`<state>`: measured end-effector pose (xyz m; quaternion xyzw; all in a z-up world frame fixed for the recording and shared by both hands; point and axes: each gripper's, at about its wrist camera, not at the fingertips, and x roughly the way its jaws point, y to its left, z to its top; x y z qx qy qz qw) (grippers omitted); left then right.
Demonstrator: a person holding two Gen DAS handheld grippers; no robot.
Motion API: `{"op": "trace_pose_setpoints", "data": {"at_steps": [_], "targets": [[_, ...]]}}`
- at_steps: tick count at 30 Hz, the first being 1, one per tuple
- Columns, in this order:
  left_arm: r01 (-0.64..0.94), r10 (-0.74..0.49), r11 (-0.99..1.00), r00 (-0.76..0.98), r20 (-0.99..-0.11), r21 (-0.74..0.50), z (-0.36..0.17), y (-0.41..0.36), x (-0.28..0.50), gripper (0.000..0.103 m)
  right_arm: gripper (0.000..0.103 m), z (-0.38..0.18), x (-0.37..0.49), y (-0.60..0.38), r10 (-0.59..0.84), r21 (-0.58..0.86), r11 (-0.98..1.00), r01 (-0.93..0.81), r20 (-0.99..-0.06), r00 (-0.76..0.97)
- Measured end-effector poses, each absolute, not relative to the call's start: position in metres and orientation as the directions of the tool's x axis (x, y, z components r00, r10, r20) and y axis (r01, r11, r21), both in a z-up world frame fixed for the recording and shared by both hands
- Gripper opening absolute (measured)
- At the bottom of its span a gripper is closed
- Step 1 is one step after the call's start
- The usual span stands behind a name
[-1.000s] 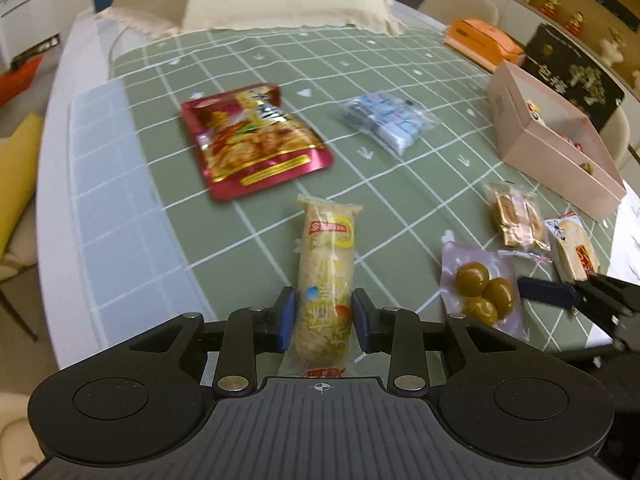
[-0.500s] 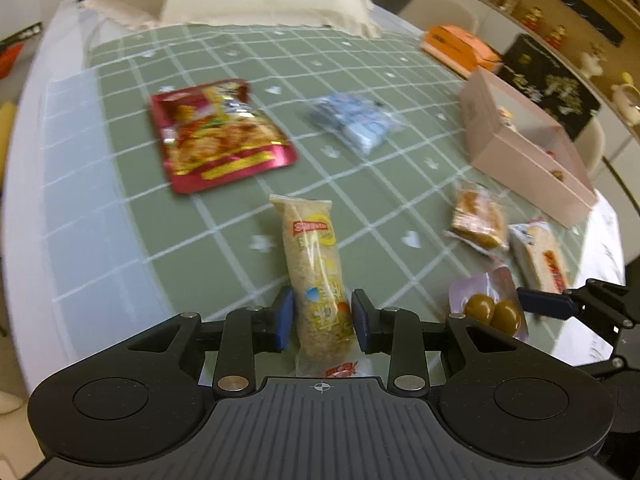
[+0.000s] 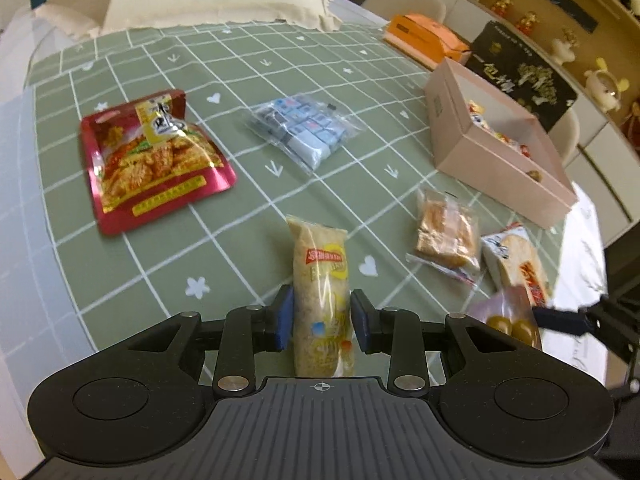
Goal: Organize snacks
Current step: 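Carry the yellow stick snack with the left tool and drop it into the pink box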
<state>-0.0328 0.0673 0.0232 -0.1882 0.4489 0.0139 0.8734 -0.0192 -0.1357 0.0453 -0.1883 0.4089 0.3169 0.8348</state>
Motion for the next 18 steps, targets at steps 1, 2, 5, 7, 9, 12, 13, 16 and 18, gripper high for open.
{"op": "trace_pose_setpoints", "data": {"at_steps": [1,2,5,7,9,12,13,16,18], "targets": [[-0.193,-0.154,0.925,0.597,-0.788,-0.327,0.023,0.067,-0.035,0.034,0.07,0.049,-0.02,-0.137,0.38,-0.056,0.731,-0.68,-0.794,0.474],[-0.188,-0.158,0.926,0.595,-0.788,-0.328,0.024,0.065,-0.038,0.034,0.07,0.051,-0.021,-0.138,0.381,-0.06,0.734,-0.676,-0.788,0.484],[-0.161,-0.129,0.949,0.589,-0.798,-0.272,0.026,0.052,-0.042,0.032,0.07,0.061,-0.025,-0.148,0.385,-0.074,0.749,-0.658,-0.761,0.523],[-0.148,-0.108,0.96,0.593,-0.798,-0.24,0.028,0.042,-0.046,0.031,0.07,0.067,-0.026,-0.158,0.383,-0.076,0.767,-0.638,-0.743,0.548],[-0.119,-0.107,0.967,0.613,-0.783,-0.225,0.034,0.031,-0.053,0.031,0.07,0.071,-0.025,-0.167,0.373,-0.079,0.787,-0.612,-0.73,0.573],[-0.056,-0.158,0.963,0.678,-0.718,-0.264,0.061,0.019,-0.06,0.031,0.07,0.08,-0.022,-0.187,0.358,-0.071,0.824,-0.562,-0.705,0.613],[-0.03,-0.175,0.961,0.704,-0.688,-0.274,0.072,0.015,-0.059,0.031,0.07,0.082,-0.021,-0.194,0.353,-0.065,0.837,-0.544,-0.696,0.626],[0.057,-0.215,0.959,0.781,-0.587,-0.276,0.118,0.007,-0.036,0.031,0.07,0.087,-0.018,-0.208,0.34,-0.048,0.863,-0.504,-0.683,0.647],[0.095,-0.235,0.958,0.805,-0.545,-0.272,0.146,0.001,-0.011,0.031,0.07,0.09,-0.013,-0.214,0.337,-0.027,0.877,-0.48,-0.677,0.654]]}}
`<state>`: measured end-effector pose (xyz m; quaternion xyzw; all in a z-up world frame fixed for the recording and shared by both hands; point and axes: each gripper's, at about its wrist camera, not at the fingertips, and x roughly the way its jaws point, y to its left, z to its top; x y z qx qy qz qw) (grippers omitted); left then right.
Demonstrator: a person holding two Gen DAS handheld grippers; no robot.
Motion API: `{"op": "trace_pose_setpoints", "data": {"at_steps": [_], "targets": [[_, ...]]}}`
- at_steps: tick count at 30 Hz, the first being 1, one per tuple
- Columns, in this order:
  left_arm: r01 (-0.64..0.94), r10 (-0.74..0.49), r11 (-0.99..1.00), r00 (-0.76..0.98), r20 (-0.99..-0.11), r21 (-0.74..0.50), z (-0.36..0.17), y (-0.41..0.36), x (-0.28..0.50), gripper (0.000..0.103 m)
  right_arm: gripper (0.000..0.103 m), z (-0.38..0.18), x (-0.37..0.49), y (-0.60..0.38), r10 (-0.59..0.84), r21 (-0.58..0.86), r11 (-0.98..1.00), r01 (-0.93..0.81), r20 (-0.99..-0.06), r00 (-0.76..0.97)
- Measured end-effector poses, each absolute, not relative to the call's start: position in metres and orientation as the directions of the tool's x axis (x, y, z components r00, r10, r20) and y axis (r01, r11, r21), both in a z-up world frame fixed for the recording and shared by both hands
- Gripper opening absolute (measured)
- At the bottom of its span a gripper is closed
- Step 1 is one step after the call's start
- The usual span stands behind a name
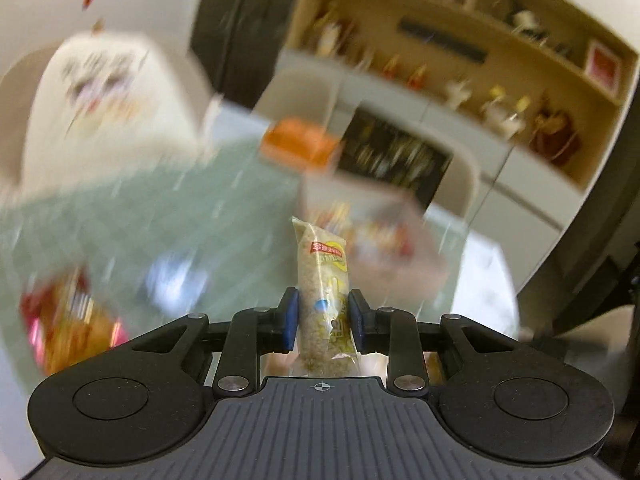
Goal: Organize snacks
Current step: 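Carry the yellow stick snack with the left tool and drop it into the pink box, then grasp the blue-white candy bag with the left tool and lift it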
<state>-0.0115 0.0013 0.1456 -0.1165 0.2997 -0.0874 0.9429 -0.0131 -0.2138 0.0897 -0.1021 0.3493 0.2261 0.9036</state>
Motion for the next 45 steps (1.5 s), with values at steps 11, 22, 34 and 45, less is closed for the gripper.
{"op": "trace_pose_setpoints", "data": {"at_steps": [11,22,34,45], "targets": [[0.23,-0.327,0.942,0.788,-0.522,-0.244,0.178,-0.057,0.144,0.031,0.07,0.106,-0.002,-0.227,0.332,0.025,0.915,-0.402,-0.614,0.716],[0.049,-0.366,0.854,0.766,-0.529,-0.518,0.103,-0.013,0.136,0.031,0.07,0.086,0.018,-0.243,0.289,0.055,0.938,-0.343,-0.669,0.685],[-0.243,-0.1,0.899,0.694,-0.713,-0.364,0.05,0.07,0.038,0.031,0.074,0.149,0.182,-0.209,0.299,0.057,0.94,-0.335,-0.608,0.735],[-0.225,-0.012,0.942,0.718,-0.696,-0.248,0.059,0.124,0.125,0.031,0.074,0.083,0.106,-0.151,0.446,0.142,0.851,-0.506,-0.704,0.553]]}}
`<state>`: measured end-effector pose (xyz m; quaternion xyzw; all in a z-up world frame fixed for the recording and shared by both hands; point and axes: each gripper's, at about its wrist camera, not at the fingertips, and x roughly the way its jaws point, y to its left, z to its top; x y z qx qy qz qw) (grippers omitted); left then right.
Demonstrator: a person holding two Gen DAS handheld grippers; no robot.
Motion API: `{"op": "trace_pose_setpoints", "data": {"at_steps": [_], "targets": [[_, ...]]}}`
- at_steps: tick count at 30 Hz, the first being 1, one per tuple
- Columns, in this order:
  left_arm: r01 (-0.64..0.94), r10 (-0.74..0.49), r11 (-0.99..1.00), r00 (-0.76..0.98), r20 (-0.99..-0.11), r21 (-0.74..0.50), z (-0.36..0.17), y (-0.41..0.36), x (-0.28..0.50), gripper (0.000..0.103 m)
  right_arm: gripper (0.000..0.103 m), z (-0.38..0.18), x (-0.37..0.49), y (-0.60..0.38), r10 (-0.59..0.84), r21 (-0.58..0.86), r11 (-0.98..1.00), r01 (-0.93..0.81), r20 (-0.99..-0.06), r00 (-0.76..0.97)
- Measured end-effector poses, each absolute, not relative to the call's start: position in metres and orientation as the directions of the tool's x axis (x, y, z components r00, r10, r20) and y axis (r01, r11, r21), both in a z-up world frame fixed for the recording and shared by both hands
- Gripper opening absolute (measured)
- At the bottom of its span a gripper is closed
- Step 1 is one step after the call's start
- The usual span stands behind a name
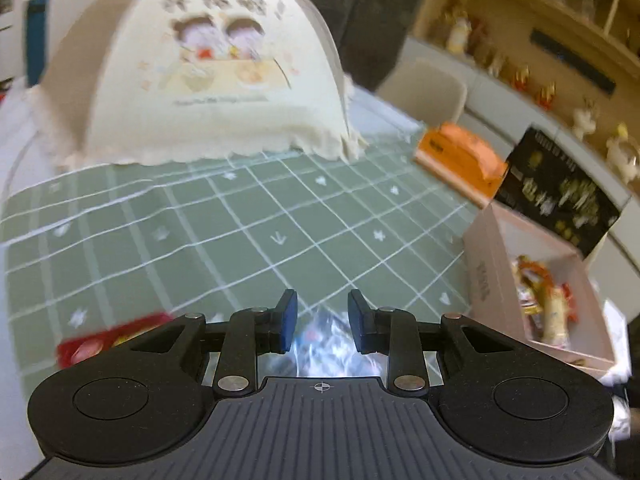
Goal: Organize snacks
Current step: 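Grasp the blue-white candy bag with the left tool and lift it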
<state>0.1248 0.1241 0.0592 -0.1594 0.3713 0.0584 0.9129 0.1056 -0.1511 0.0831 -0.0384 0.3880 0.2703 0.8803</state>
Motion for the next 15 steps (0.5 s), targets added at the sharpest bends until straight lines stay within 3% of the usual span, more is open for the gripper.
{"op": "trace_pose_setpoints", "data": {"at_steps": [4,6,15], "targets": [[-0.146,-0.031,0.977,0.625,-0.78,-0.156,0.035,0.108,0.151,0.031,0.074,0.064,0.081,-0.156,0.427,0.156,0.857,-0.491,-0.748,0.508],[-0.102,-0.018,0.989,0.634,-0.773,-0.107,0.03,0.094,0.141,0.031,0.074,0.056,0.07,-0.164,0.399,0.133,0.868,-0.479,-0.76,0.513],[0.019,-0.106,0.992,0.63,-0.769,-0.122,0.023,0.053,0.067,0.033,0.079,0.022,0.046,-0.203,0.305,0.044,0.892,-0.449,-0.793,0.527]]}}
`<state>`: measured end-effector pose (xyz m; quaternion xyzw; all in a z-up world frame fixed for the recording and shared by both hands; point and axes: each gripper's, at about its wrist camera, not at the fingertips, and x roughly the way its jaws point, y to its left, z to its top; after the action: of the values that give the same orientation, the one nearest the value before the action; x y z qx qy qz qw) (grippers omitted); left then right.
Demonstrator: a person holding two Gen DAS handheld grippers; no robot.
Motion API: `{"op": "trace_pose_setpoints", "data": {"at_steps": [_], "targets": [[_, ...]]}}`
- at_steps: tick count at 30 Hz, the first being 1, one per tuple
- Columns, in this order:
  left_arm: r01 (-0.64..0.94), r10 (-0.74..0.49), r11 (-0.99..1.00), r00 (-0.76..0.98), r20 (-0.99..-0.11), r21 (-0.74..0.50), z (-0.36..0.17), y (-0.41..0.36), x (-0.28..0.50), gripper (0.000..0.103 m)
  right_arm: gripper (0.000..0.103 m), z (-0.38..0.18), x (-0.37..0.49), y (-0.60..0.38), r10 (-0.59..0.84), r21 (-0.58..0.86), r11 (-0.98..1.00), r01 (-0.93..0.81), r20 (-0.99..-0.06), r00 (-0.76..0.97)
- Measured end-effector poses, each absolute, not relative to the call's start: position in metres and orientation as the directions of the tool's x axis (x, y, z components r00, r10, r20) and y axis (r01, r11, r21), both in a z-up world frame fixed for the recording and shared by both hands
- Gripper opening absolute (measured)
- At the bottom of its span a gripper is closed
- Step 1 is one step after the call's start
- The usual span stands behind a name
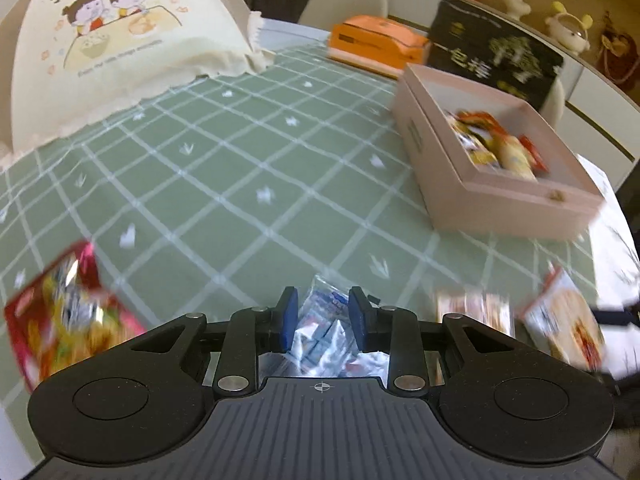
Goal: Organize snacks
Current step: 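Grasp the blue-white candy bag with the left tool and lift it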
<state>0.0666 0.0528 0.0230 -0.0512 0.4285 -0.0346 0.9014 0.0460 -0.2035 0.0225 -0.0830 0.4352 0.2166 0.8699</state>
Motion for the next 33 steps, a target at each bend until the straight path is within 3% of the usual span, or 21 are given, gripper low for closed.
{"op": "trace_pose_setpoints", "data": {"at_steps": [12,16,19,21,23,25,30,33], "targets": [[-0.136,-0.051,0.975,0.636,-0.77,-0.177,0.04,0.067,-0.011,0.035,0.076,0.025,0.035,-0.182,0.368,0.048,0.851,-0.523,-0.765,0.529],[-0.073,-0.062,0.988,0.625,-0.778,-0.138,0.05,0.047,-0.026,0.035,0.076,0.026,0.037,-0.18,0.353,0.029,0.855,-0.518,-0.765,0.539],[0.025,-0.043,0.999,0.599,-0.8,-0.035,0.044,0.018,-0.027,0.036,0.076,0.032,0.035,-0.18,0.353,0.017,0.859,-0.511,-0.741,0.57],[0.071,0.0,0.996,0.59,-0.807,0.052,0.037,-0.001,-0.025,0.044,0.076,0.036,0.032,-0.177,0.356,0.003,0.857,-0.516,-0.726,0.588],[0.121,0.026,0.986,0.584,-0.811,0.119,0.032,-0.017,-0.022,0.064,0.076,0.041,0.03,-0.173,0.358,-0.003,0.857,-0.516,-0.716,0.599],[0.135,0.014,0.985,0.574,-0.819,0.111,0.029,-0.022,-0.023,0.075,0.076,0.043,0.028,-0.172,0.369,0.01,0.855,-0.519,-0.715,0.594],[0.037,0.038,0.997,0.58,-0.814,0.073,0.034,0.001,-0.023,0.068,0.076,0.043,0.025,-0.175,0.366,0.026,0.862,-0.506,-0.721,0.588],[0.012,0.034,0.999,0.553,-0.833,0.049,0.028,0.017,-0.014,0.075,0.076,0.042,0.025,-0.183,0.367,0.059,0.876,-0.479,-0.726,0.581]]}}
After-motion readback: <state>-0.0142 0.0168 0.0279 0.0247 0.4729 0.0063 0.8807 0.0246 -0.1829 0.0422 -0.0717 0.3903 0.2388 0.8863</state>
